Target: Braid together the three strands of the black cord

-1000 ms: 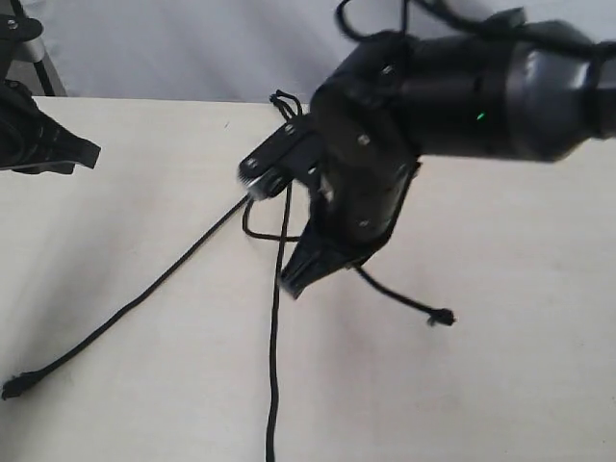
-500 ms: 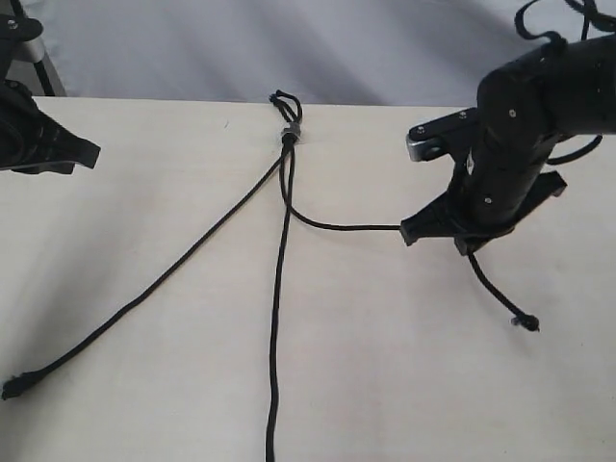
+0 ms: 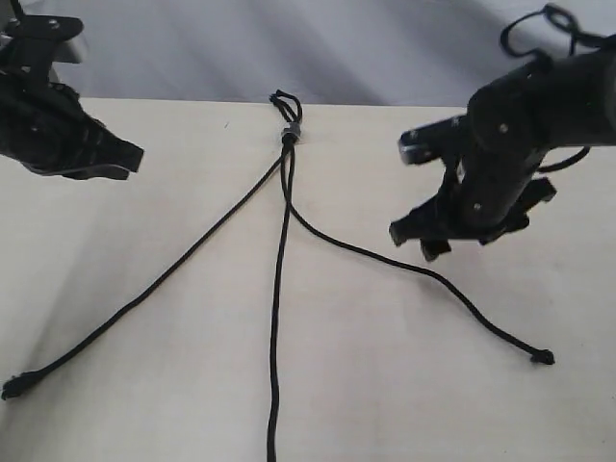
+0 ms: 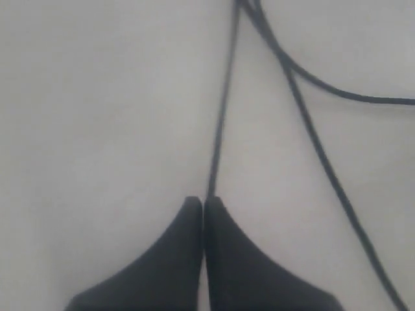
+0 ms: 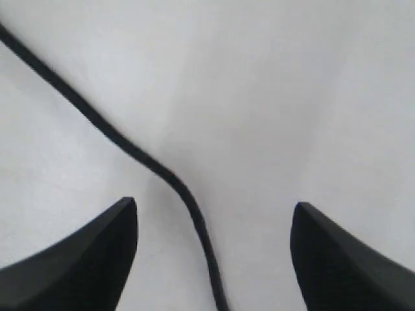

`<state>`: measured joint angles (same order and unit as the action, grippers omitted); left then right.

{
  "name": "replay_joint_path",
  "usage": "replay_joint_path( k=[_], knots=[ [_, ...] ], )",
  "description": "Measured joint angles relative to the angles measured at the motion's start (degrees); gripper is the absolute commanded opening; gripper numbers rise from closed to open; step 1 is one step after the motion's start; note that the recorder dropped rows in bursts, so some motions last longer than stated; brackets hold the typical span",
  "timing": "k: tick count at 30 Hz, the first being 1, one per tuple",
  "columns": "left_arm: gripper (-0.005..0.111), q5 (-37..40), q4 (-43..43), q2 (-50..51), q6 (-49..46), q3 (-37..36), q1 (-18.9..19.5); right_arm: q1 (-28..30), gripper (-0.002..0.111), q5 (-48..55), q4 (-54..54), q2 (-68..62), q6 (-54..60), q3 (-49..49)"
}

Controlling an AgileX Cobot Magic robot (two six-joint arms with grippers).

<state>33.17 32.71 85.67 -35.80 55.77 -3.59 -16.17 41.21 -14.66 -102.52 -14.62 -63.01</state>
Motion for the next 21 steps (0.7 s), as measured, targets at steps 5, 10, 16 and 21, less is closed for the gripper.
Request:
replay_joint_path(
  k=[5,10,16,21],
  knots=[
    [0.028,0.2,2.8,1.2,0.0,0.0,-14.2,3.4,0.064,-5.4,-0.7,15.3,-0.3,0.6],
    [0.051,0.1,2.8,6.5,2.6,0.0,-23.4,5.0,0.064,-9.3,-1.3,22.0,-0.6,5.0],
    [0.048,-3.5,2.6,13.2,6.1,0.0,-29.5,5.0,0.064,-15.0,-1.3,23.3,-0.6,8.8],
    [0.048,-4.1,-0.6,16.6,13.4,1.3,-31.3,5.0,0.064,-16.6,-1.3,23.3,-0.6,9.1]
  ],
)
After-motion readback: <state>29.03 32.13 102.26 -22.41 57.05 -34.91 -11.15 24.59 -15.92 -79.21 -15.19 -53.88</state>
